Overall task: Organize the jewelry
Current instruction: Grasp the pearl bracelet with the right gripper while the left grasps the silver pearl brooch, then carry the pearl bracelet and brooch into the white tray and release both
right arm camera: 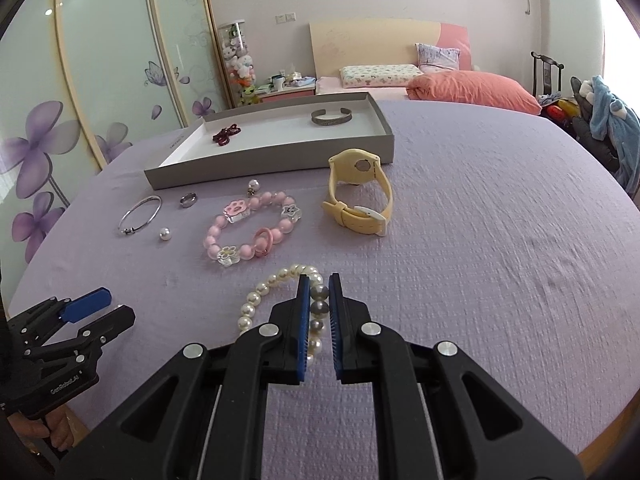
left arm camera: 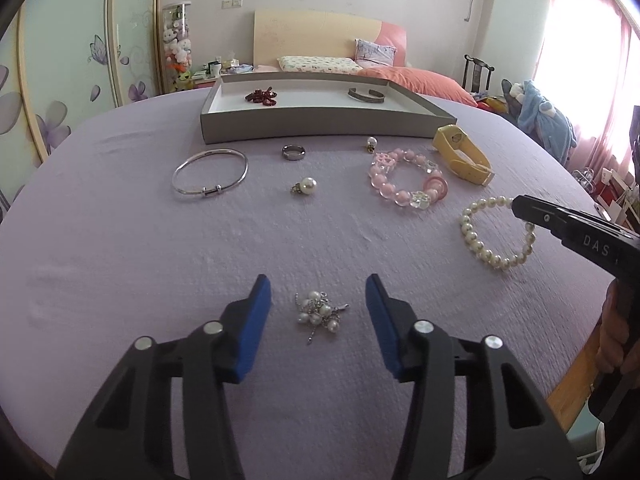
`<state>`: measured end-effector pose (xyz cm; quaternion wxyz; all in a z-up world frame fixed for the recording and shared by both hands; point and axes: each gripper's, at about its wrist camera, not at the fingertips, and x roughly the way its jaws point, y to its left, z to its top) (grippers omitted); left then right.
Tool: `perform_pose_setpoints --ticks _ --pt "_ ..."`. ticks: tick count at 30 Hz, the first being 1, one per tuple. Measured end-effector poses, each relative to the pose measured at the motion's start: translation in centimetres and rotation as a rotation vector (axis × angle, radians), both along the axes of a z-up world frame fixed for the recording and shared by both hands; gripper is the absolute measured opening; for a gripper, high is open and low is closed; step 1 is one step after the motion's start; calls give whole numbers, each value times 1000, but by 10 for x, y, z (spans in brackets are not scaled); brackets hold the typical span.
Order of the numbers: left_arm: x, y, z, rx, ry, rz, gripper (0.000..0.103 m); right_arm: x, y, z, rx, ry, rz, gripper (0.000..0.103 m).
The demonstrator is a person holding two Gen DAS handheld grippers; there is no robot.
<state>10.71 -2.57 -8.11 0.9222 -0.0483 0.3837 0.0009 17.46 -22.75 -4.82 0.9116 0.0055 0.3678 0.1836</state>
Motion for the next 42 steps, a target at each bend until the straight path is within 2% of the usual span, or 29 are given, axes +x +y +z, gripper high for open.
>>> perform_pose_setpoints --ticks 7,9,11,13,17,21,32,42 --pt "-1 -6 0 16 1 -10 39 1 0 1 10 9 0 10" --pt "0 -8 0 28 1 -12 32 1 0 1 12 8 1 10" --pt "0 -9 -1 39 1 -13 16 0 -1 2 14 7 3 10" --pt "0 -6 -1 25 3 -16 10 0 0 5 18 1 9 10" --pt "0 4 2 -34 10 -23 6 -1 3 18 24 -33 27 10" --pt "-2 17 11 -74 -6 -11 6 -3 5 31 36 -69 47 10" --pt "-8 43 50 -63 -91 40 6 -4 11 52 53 -120 66 10" --pt "-7 48 54 -59 -95 48 6 -5 13 53 53 -127 73 10"
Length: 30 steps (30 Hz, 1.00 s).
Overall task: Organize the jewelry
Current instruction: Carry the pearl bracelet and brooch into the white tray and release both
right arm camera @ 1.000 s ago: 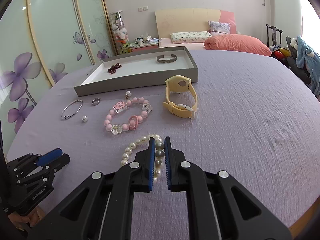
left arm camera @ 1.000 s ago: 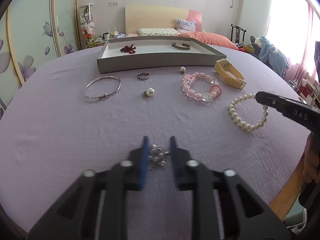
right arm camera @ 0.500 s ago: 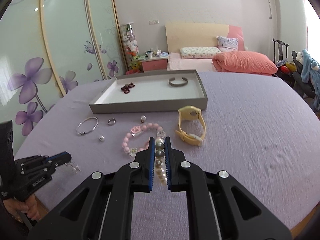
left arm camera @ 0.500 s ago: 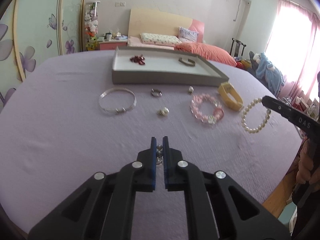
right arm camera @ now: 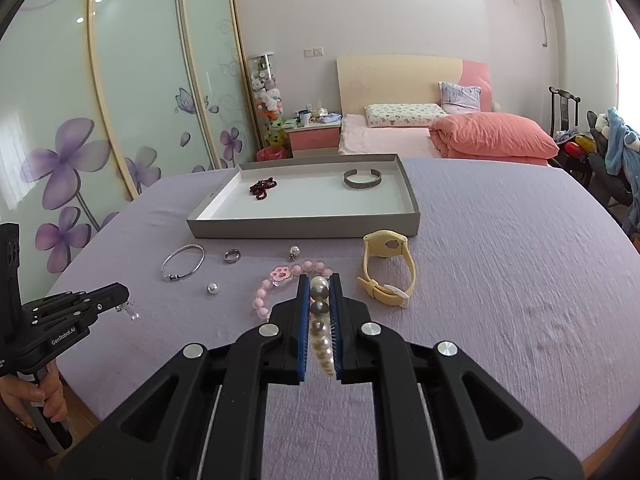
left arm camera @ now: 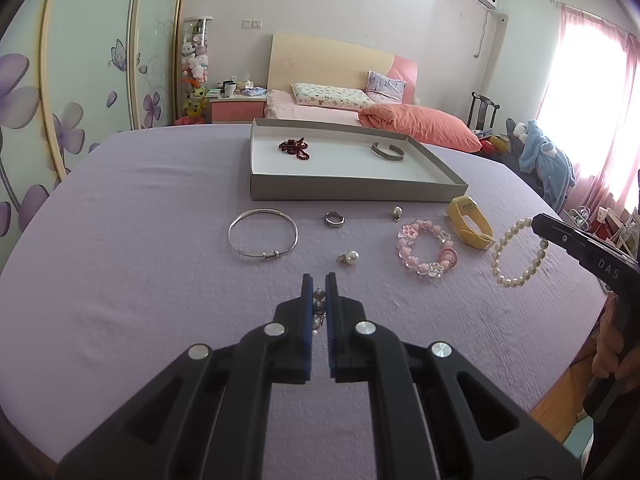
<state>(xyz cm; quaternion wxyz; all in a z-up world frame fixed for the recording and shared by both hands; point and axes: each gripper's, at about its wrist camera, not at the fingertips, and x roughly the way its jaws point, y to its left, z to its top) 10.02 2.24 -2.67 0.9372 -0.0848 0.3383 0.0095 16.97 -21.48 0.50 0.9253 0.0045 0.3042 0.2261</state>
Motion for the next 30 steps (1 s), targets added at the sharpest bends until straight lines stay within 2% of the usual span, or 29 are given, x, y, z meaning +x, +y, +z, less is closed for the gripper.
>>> perform_pose_setpoints --ticks 9,17,20,24,30 --pt "4 3 9 9 -6 -2 6 5 1 9 -9 -17 10 10" --pt "34 23 51 20 -55 11 6 40 4 49 -25 -97 -4 10" --pt "58 32 67 12 -76 13 6 62 10 62 -36 -117 -10 10" --pt "96 38 79 -5 -73 4 6 103 20 72 -41 -98 -12 10" --pt "159 41 79 -16 -43 -7 6 157 43 63 -92 -61 -1 10"
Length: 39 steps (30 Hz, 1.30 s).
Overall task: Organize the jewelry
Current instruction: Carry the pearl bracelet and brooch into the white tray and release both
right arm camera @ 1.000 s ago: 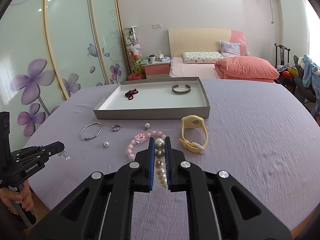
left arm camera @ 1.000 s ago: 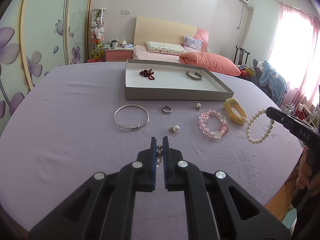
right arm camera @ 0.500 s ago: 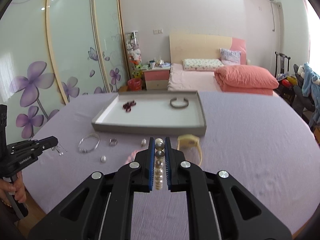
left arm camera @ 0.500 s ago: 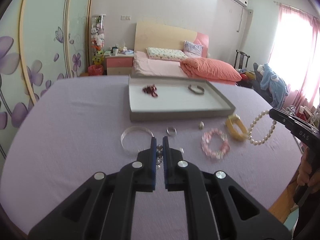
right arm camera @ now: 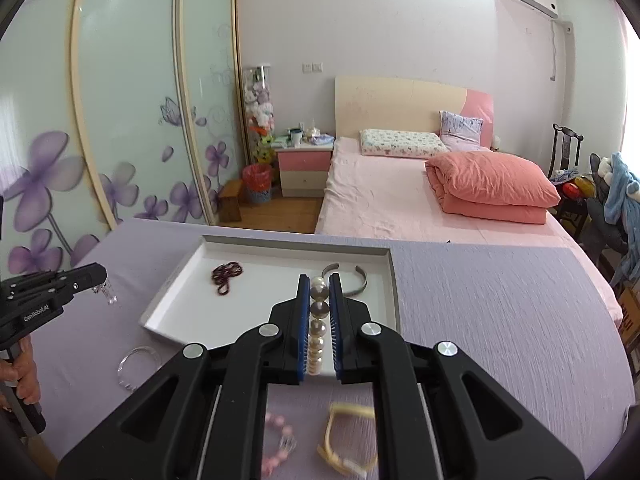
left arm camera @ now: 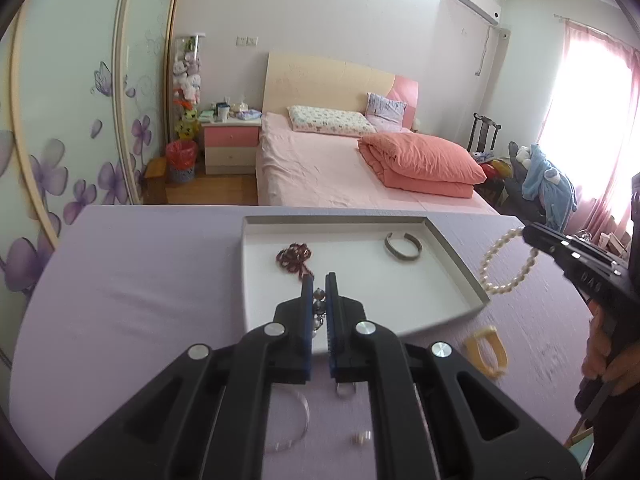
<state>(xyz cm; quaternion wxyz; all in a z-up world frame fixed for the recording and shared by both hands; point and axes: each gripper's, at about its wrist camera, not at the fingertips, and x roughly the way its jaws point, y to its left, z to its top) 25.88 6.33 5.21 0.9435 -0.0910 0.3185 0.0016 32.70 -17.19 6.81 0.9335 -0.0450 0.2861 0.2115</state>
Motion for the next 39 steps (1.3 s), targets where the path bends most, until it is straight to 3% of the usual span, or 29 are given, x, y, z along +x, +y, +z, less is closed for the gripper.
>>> perform_pose_setpoints --ticks 11,19,31,32,33,34,35,36,39 --pt "81 3 -33 -23 70 14 6 57 33 -32 -50 86 31 10" --pt "105 6 -49 -23 92 22 6 82 53 -56 -62 171 61 10" --pt "128 8 -70 -26 123 21 6 115 33 -84 -82 252 -36 11" --pt "130 9 -71 -27 125 22 6 116 31 -85 -73 265 -35 13" --pt "131 9 -72 -27 127 21 6 116 30 -86 -64 273 -34 23" --pt "133 8 -74 -28 130 20 6 115 26 -86 -48 280 -38 41" --pt "134 8 -74 -28 131 19 6 113 23 -85 -37 276 -39 49" --pt "135 7 -75 -27 134 17 6 112 20 -83 -31 270 -36 53" --pt "138 5 -77 -20 138 14 6 112 12 -81 -14 269 -40 53"
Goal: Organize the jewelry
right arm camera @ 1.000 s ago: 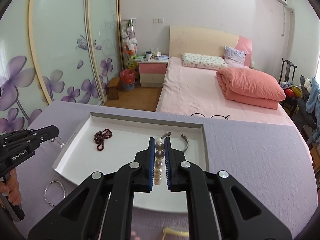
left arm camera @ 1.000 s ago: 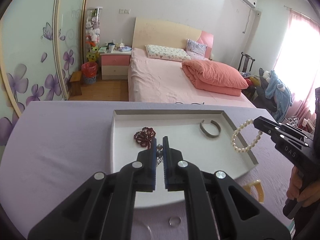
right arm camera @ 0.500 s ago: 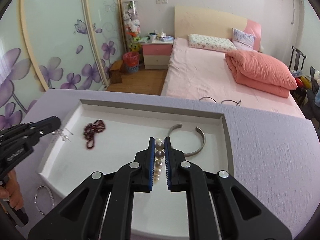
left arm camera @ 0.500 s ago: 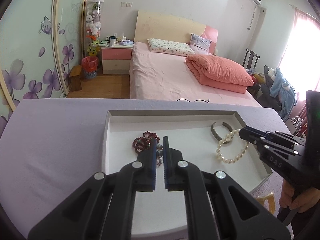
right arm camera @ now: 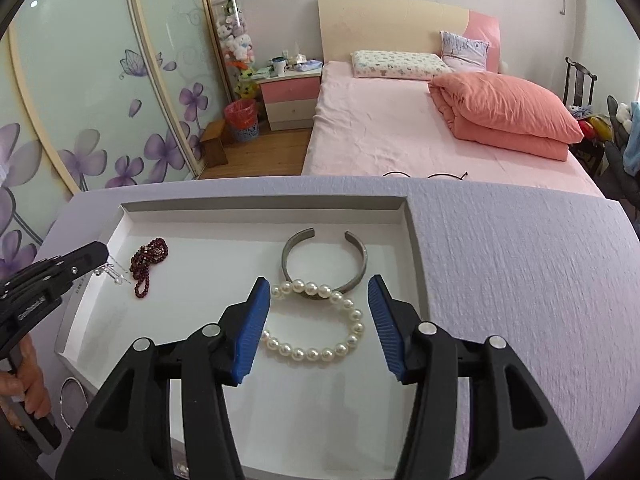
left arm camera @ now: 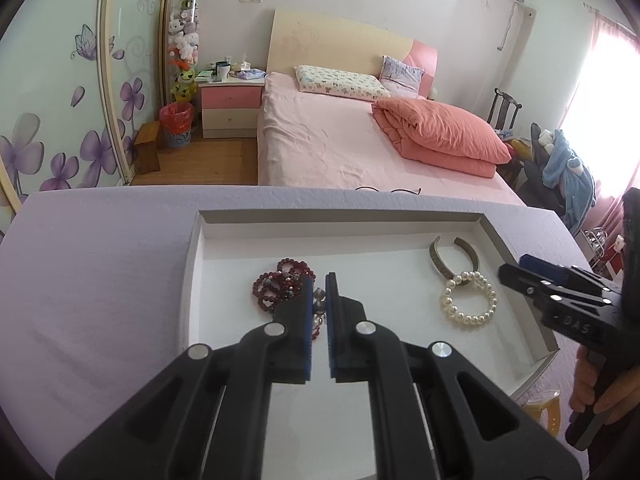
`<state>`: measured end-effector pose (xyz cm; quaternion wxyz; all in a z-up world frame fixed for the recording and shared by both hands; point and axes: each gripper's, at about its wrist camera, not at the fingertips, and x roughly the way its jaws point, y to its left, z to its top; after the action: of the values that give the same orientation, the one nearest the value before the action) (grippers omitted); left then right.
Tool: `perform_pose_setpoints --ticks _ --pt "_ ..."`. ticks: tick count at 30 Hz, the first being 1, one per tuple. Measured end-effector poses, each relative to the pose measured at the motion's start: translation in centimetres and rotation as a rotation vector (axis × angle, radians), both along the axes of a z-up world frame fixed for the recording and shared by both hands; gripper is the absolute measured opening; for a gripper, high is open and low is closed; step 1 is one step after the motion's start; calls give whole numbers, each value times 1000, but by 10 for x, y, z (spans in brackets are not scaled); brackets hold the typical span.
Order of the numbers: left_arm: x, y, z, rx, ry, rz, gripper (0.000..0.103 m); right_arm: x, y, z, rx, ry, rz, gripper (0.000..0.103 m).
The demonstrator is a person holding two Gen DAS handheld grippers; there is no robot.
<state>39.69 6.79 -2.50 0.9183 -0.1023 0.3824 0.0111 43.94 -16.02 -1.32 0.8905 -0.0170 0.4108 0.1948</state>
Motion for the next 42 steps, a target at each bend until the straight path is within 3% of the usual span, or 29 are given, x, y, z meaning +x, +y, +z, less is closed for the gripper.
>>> perform_pose_setpoints --ticks 6,14,17,21,29,35,42 --pt "6 3 -7 -11 18 24 9 -3 -7 0 23 4 -9 53" --pt "-18 16 7 -33 -17 61 41 -30 -18 14 61 -45 -5 53" --pt "-44 22 16 -17 -44 79 55 -53 -23 21 91 -70 11 53" --pt "-81 25 25 5 -69 84 59 -86 -24 26 100 -104 41 57" --pt "-174 31 31 51 -140 142 81 -152 -23 26 111 -145 78 57" --pt "-227 24 25 86 -181 176 94 -196 -19 10 95 -152 83 57" --pt "-257 13 13 146 -227 197 97 -216 -7 -24 67 -66 89 56"
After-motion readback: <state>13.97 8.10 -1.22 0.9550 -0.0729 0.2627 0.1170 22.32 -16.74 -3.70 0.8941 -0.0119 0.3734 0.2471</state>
